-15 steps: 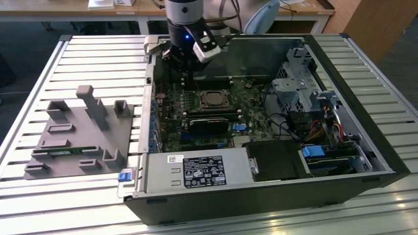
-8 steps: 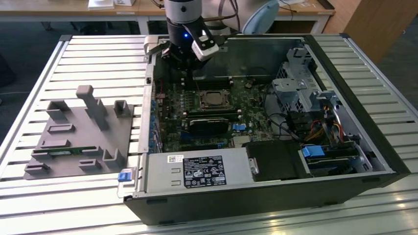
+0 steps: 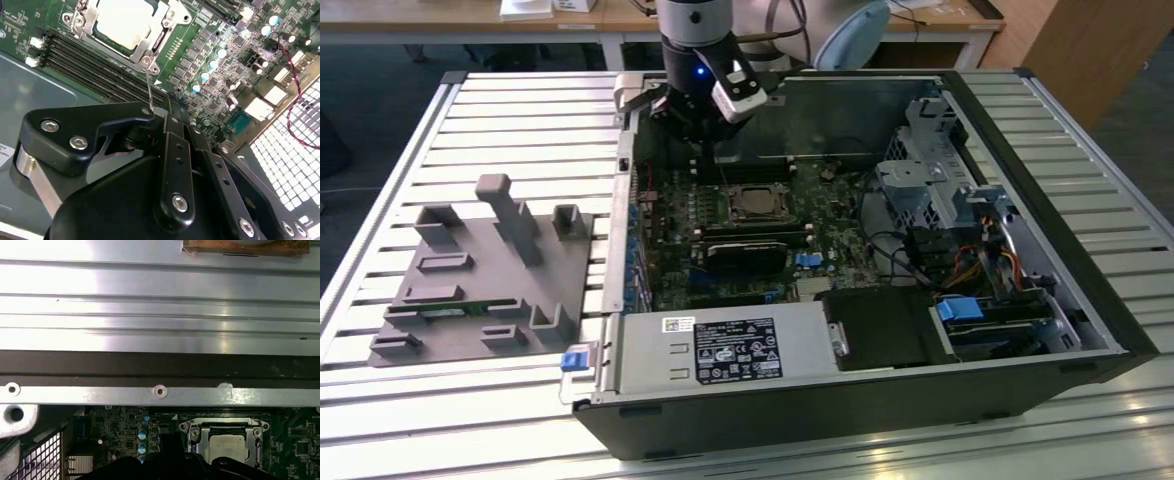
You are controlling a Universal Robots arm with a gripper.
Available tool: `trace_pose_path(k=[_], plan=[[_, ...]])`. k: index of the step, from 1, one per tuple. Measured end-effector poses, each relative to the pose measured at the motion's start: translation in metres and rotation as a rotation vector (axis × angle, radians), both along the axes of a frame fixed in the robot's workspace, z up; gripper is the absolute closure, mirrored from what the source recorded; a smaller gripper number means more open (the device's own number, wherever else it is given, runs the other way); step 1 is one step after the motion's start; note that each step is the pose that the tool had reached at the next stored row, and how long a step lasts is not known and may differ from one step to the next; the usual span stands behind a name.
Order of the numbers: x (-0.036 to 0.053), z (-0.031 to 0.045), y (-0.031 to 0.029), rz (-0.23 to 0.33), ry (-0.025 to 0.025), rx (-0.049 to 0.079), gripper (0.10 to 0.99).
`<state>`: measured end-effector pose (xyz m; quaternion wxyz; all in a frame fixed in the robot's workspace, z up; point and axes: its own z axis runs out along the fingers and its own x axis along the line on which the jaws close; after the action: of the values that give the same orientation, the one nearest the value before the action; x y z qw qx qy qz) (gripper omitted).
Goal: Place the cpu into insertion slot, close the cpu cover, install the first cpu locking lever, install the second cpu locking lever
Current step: 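Install the first cpu locking lever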
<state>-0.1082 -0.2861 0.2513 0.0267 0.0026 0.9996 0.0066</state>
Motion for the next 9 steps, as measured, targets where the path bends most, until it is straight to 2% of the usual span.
trace_pose_path(k=[9], plan=[[0.0068, -0.0002, 0.0001, 0.0, -0.0002, 0.0, 0.98]])
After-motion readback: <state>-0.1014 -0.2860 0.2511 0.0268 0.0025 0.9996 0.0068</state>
